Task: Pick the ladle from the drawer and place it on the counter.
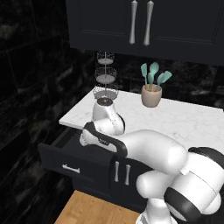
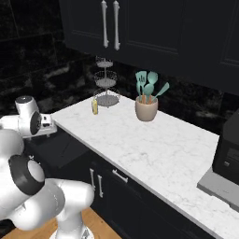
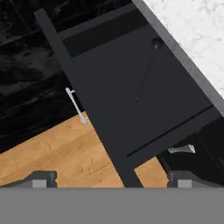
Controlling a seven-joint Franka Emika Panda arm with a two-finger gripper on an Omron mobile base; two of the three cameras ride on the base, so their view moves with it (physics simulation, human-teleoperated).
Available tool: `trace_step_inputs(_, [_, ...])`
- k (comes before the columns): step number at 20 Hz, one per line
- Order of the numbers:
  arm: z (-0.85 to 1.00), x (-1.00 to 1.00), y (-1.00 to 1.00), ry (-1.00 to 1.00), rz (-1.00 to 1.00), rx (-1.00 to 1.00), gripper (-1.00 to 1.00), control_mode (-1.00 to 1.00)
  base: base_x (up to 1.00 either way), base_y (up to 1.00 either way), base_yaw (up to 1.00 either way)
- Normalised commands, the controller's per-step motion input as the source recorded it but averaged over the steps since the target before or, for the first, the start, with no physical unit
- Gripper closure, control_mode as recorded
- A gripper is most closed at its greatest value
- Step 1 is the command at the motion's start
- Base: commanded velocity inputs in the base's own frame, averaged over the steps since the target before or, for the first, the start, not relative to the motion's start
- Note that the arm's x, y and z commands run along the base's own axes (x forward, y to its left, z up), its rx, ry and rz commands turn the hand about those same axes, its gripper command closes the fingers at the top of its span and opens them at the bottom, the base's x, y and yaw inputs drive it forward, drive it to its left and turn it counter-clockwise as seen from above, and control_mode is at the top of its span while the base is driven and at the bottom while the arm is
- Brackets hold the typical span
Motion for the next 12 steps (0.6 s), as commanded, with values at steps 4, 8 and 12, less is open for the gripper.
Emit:
trace_step_inputs(4, [-0.66, 0.00, 0.49, 0.16, 0.19, 0.00, -1.00, -1.00, 0.00, 0.00, 0.00])
trace_step_inputs(8, [-0.49, 0.00, 0.28, 0.10, 0.07, -0.08, -1.00, -1.00, 0.00, 0.00, 0.00])
trace_step_inputs(12, [-0.32, 0.15, 0.05, 0.00, 0.05, -0.08, -1.00, -1.00, 0.00, 0.00, 0.00])
